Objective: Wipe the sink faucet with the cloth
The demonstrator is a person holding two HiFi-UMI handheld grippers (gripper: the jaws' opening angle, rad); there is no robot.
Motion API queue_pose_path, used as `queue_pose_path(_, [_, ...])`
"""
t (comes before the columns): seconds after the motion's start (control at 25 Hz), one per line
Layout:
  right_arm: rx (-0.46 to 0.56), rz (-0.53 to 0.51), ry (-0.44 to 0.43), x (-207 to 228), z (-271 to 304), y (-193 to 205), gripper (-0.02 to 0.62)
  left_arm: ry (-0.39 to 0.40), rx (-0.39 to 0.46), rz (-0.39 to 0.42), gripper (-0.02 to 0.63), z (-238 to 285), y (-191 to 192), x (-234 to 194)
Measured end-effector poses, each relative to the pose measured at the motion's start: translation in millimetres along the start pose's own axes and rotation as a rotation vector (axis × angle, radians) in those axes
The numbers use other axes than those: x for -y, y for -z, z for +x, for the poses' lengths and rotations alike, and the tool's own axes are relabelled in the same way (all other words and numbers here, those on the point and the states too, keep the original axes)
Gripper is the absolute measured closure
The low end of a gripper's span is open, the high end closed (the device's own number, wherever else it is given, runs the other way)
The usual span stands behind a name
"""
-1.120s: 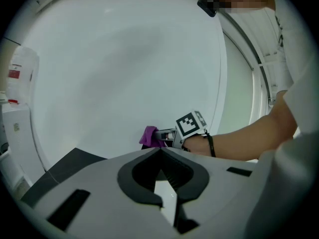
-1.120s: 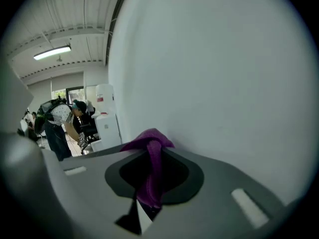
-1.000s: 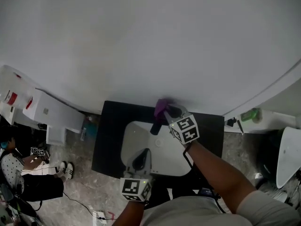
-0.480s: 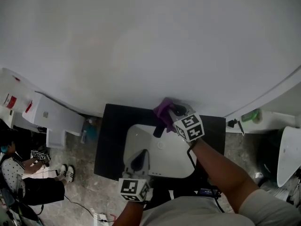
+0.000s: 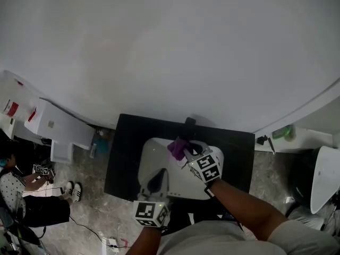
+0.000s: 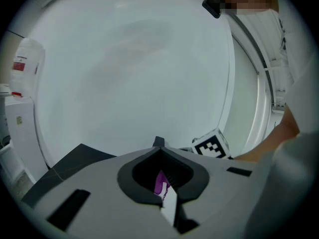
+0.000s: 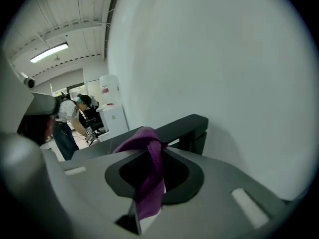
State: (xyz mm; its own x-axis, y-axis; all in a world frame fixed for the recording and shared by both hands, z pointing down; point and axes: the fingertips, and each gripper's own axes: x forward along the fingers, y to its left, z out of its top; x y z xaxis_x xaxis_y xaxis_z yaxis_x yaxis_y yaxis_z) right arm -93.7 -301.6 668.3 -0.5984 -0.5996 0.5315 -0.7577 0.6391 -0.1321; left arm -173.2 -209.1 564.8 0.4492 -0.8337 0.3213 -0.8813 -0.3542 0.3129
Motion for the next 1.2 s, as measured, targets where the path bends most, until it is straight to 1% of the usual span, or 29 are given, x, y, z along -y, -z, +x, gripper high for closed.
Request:
queue_pose_path(0.04, [0.001, -0.002, 0.033, 12.8, 7.9, -4.3, 0.54, -0.008, 0.007, -0.003, 0.6, -0.6, -0.7, -1.5])
queue_pose_path(0.08, [-0.007, -0.007, 0.043, 18.7, 16.0, -6.1, 0.54, -0.019, 0.014, -0.007, 0.6, -2.0, -1.2, -2.9])
queue_pose_path(0.16, [-0.02, -0.018, 0.022, 12.6, 26.0, -4.0, 0.54, -0.031, 0.018, -0.008, 0.6, -5.7, -1.4, -3.8])
queue_pose_path(0.24, [-0.034, -0.043, -0.019, -8.7, 24.5, 3.4, 0.541, -0.029, 0.017, -0.004, 0.6, -8.0, -1.7, -3.1])
queue_pose_path(0.36, [-0.101, -0.092, -0.143, -58.4, 13.9, 29.0, 0.541, -0.028, 0.02, -0.012, 0.6, -11.1, -1.6, -4.0])
queue_pose_path(0.4, [-0.114, -0.105, -0.169, -69.1, 9.7, 35.9, 0.541, -0.029, 0.022, -0.015, 0.6, -12.6, -1.7, -3.8])
queue_pose_path(0.44, [-0.103, -0.114, -0.164, -70.6, 5.6, 36.4, 0.541, -0.03, 0.023, -0.013, 0.6, -14.1, -2.4, -3.3])
queue_pose_path(0.48, [-0.073, -0.119, -0.127, -62.5, 2.9, 30.1, 0.541, -0.03, 0.024, -0.006, 0.6, -15.5, -3.7, -2.8])
queue_pose_path(0.56, [-0.013, -0.115, -0.025, -31.8, 6.7, 7.8, 0.54, -0.03, 0.024, 0.012, 0.6, -17.7, -7.5, -3.7])
queue_pose_path(0.64, [-0.02, -0.119, 0.023, -9.6, 18.5, -4.3, 0.54, -0.036, 0.023, 0.017, 0.6, -19.8, -8.8, -4.1])
queue_pose_path(0.68, [-0.033, -0.142, 0.024, -7.5, 23.2, -4.3, 0.54, -0.039, 0.022, 0.015, 0.6, -21.2, -8.0, -3.8])
queue_pose_path(0.76, [-0.045, -0.226, -0.002, -22.2, 26.5, 2.5, 0.54, -0.046, 0.02, 0.012, 0.6, -23.1, -6.5, -4.0])
queue_pose_path(0.8, [-0.055, -0.262, -0.031, -36.0, 25.7, 10.0, 0.541, -0.049, 0.02, 0.011, 0.6, -23.1, -6.5, -4.7])
queue_pose_path(0.84, [-0.075, -0.275, -0.07, -50.6, 23.5, 21.3, 0.541, -0.049, 0.022, 0.01, 0.6, -22.6, -6.9, -5.4])
queue_pose_path(0.88, [-0.102, -0.261, -0.107, -62.5, 19.6, 35.1, 0.541, -0.049, 0.024, 0.008, 0.6, -21.8, -7.2, -5.8])
queue_pose_path(0.92, [-0.122, -0.224, -0.129, -68.2, 13.5, 48.0, 0.541, -0.047, 0.025, 0.006, 0.6, -20.8, -7.4, -5.6])
queue_pose_path(0.96, [-0.124, -0.176, -0.128, -66.4, 5.3, 56.1, 0.541, -0.043, 0.025, 0.006, 0.6, -20.0, -7.6, -4.9])
queue_pose_path(1.0, [-0.108, -0.129, -0.105, -57.3, -4.5, 56.7, 0.541, -0.038, 0.025, 0.009, 0.6, -19.4, -8.0, -3.8])
queue_pose_path(1.04, [-0.075, -0.088, -0.069, -42.8, -14.9, 49.2, 0.541, -0.032, 0.026, 0.014, 0.6, -18.6, -8.7, -2.7])
queue_pose_path(1.12, [0.03, -0.038, 0.022, -4.5, -36.2, 13.5, 0.541, -0.021, 0.03, 0.022, 0.6, -16.8, -9.6, -1.8])
queue_pose_path(1.2, [0.141, -0.022, 0.107, 34.1, -50.4, -32.1, 0.541, -0.017, 0.028, 0.022, 0.6, -14.8, -8.5, -2.7])
